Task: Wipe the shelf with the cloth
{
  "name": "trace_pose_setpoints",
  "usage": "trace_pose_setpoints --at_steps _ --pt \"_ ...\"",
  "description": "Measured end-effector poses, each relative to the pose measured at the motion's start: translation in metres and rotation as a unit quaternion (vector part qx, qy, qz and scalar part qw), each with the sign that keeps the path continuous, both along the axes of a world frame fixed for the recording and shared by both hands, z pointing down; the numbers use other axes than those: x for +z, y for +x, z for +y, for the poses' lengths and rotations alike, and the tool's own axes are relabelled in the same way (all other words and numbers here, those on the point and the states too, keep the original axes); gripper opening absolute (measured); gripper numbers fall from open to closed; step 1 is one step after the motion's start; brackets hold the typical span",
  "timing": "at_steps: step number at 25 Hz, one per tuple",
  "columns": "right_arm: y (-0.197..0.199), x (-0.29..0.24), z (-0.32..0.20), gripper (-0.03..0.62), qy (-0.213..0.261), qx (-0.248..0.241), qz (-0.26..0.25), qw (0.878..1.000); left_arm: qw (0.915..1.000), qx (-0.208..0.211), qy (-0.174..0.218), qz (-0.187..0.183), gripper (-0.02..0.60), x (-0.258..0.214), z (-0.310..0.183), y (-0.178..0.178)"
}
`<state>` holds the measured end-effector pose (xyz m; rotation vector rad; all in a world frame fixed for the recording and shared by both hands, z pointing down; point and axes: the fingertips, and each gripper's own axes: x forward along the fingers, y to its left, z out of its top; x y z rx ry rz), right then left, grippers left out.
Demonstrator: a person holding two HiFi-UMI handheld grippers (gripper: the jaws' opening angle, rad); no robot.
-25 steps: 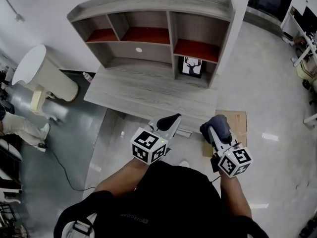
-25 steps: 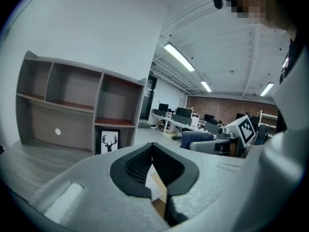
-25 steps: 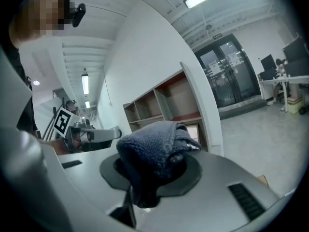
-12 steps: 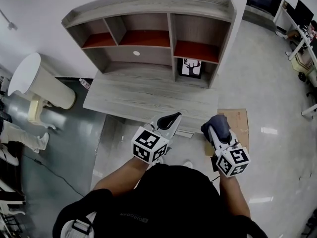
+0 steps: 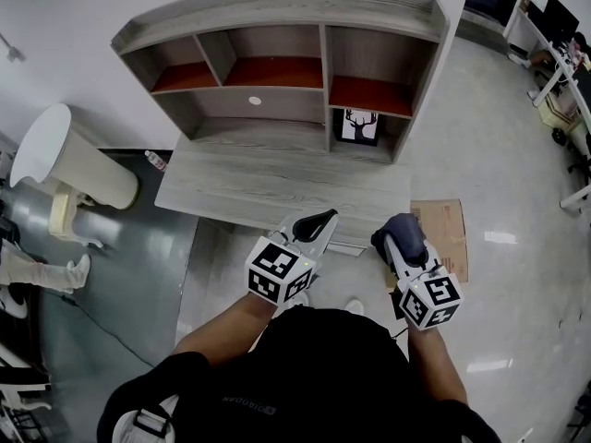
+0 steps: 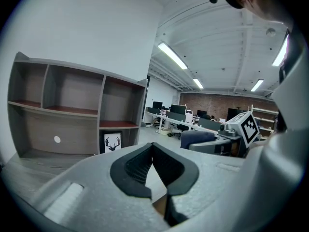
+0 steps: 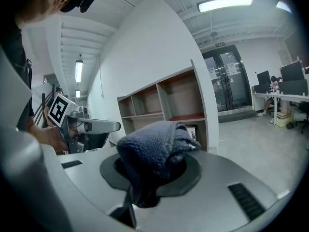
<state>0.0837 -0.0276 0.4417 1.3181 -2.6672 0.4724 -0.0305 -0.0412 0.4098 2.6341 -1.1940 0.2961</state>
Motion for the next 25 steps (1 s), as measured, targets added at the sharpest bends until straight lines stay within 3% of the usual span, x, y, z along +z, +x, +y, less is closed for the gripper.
trace_pose_setpoints --at_steps 25 --pt "-0.0027 0.0023 0.0062 0.094 0.000 0.006 -0.008 1.000 1.0000 0.004 0.000 0.000 0.009 -0.0011 0.0055 -0.0014"
